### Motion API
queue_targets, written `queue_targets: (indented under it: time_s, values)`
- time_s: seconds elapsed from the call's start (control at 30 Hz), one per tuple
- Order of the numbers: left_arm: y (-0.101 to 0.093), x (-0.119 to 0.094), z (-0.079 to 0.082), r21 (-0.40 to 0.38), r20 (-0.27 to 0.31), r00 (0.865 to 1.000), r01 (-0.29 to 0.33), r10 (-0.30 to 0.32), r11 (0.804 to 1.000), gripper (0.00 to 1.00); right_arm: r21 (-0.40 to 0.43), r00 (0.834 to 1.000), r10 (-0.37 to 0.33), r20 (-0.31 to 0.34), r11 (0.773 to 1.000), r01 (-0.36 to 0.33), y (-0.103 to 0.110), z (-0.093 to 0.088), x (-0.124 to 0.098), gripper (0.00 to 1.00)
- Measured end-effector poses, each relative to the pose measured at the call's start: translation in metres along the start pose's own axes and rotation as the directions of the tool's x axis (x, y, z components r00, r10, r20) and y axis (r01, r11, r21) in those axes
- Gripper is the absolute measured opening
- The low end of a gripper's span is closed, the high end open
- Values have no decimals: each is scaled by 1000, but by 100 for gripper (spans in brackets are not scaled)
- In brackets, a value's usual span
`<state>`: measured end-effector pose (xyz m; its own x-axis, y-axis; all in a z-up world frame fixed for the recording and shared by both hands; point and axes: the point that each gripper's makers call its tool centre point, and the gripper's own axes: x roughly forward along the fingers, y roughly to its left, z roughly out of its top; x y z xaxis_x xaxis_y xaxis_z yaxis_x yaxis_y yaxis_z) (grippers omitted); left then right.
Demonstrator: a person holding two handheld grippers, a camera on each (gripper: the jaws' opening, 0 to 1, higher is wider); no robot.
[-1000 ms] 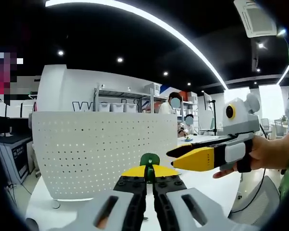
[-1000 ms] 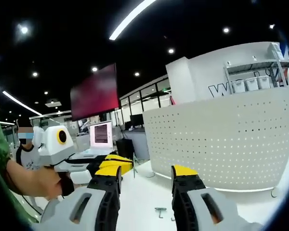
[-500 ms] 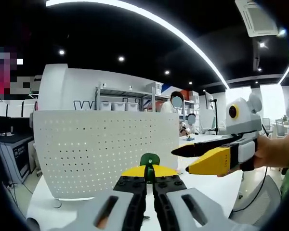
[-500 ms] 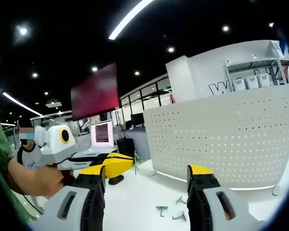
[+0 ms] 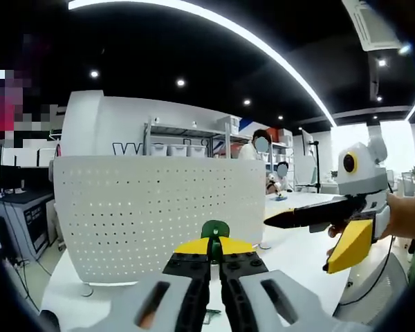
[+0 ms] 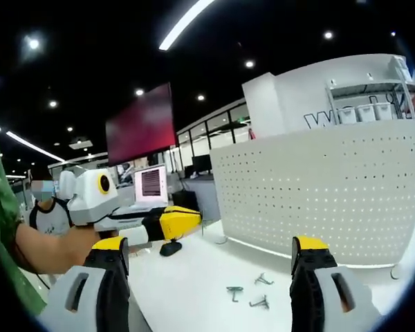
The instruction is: Insert the hook assembly into the mounting plate slot until the hook locks in place.
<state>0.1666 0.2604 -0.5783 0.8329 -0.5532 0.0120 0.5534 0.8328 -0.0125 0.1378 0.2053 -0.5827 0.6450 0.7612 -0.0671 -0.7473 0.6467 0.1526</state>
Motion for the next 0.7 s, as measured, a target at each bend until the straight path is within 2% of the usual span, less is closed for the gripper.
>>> queue_targets:
  time_s: [0.33, 0.57, 0.7]
  values:
    - [15, 9, -6, 8, -12, 999, -46, 46, 999, 3, -20, 999, -4, -44, 1000, 3, -8, -7, -11, 100]
    - [36, 23, -10, 7, -23, 996, -89, 89, 996, 3, -21, 999, -9, -45, 1000, 8, -15, -8, -16, 100]
    - [49, 31, -4, 7, -17, 993, -116, 116, 993, 3, -17, 999, -8, -46, 1000, 7, -17, -9, -15, 100]
